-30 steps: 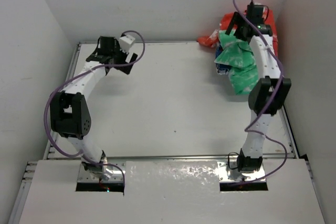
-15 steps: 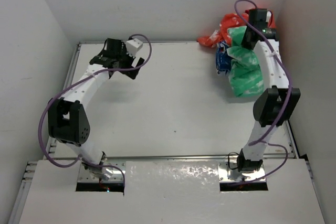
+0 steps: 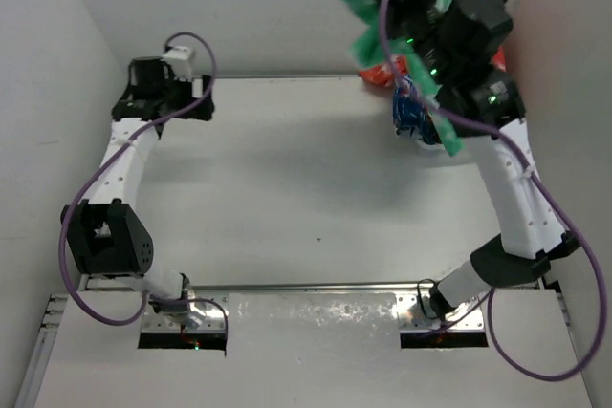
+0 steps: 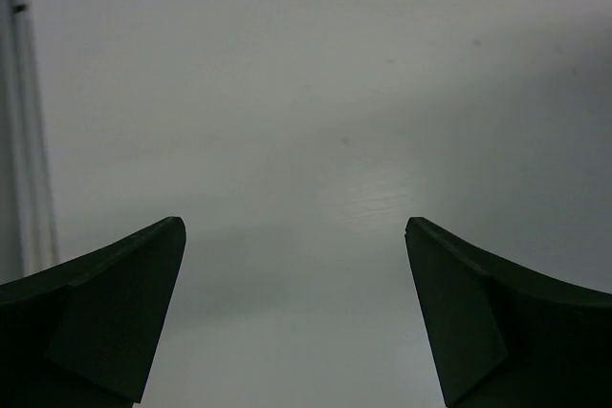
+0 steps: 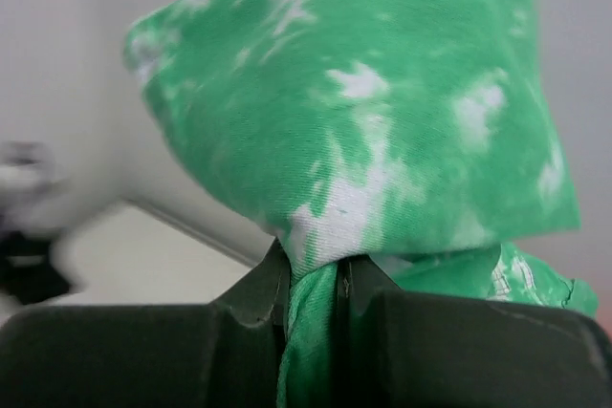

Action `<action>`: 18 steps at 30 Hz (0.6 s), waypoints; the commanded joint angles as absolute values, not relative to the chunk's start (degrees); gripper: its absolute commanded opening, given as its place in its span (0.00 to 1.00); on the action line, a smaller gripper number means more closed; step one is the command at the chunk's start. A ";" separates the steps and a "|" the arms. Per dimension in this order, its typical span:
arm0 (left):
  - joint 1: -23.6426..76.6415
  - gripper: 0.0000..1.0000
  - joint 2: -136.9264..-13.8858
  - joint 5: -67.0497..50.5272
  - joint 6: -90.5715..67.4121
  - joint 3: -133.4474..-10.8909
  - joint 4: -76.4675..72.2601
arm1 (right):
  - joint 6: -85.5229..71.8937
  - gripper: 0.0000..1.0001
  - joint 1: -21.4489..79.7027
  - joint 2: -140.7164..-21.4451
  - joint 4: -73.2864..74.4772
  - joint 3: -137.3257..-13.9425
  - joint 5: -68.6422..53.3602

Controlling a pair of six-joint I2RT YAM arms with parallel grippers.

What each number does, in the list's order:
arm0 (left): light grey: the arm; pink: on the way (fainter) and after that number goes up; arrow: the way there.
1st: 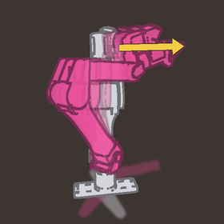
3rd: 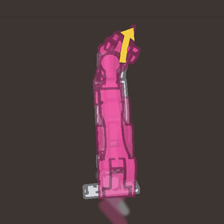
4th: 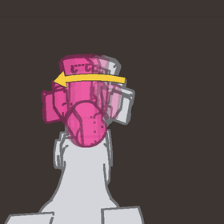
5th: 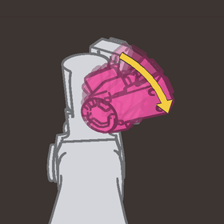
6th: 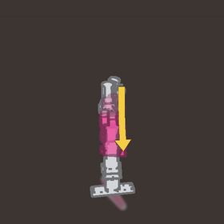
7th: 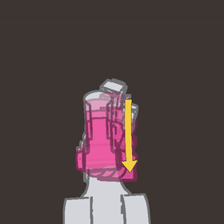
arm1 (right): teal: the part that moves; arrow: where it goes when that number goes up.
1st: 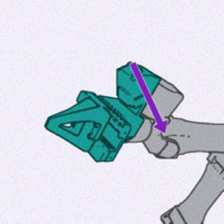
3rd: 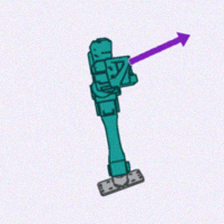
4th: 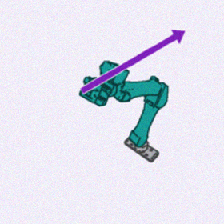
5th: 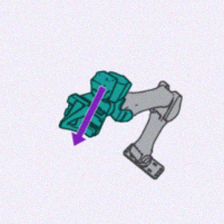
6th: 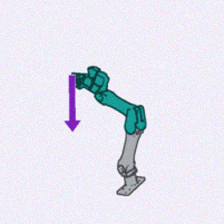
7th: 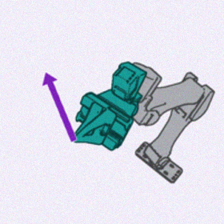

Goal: Fold and stack the trousers
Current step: Move the trousers to the center of the board

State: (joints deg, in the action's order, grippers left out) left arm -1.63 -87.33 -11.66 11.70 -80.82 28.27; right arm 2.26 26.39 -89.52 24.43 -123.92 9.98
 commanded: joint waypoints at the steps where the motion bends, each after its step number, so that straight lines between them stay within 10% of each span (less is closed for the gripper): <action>1: -8.08 0.97 -84.65 -13.71 4.31 -83.58 26.28 | 10.62 0.00 42.30 -89.46 2.73 -124.87 -0.28; 7: -18.88 0.98 -80.35 -16.87 2.03 -84.46 25.84 | 4.62 0.00 52.56 -102.21 0.72 -128.87 2.71; 18: -27.77 0.96 -79.98 -20.29 5.53 -89.12 25.58 | -20.52 0.00 42.39 -110.74 15.71 -120.35 12.14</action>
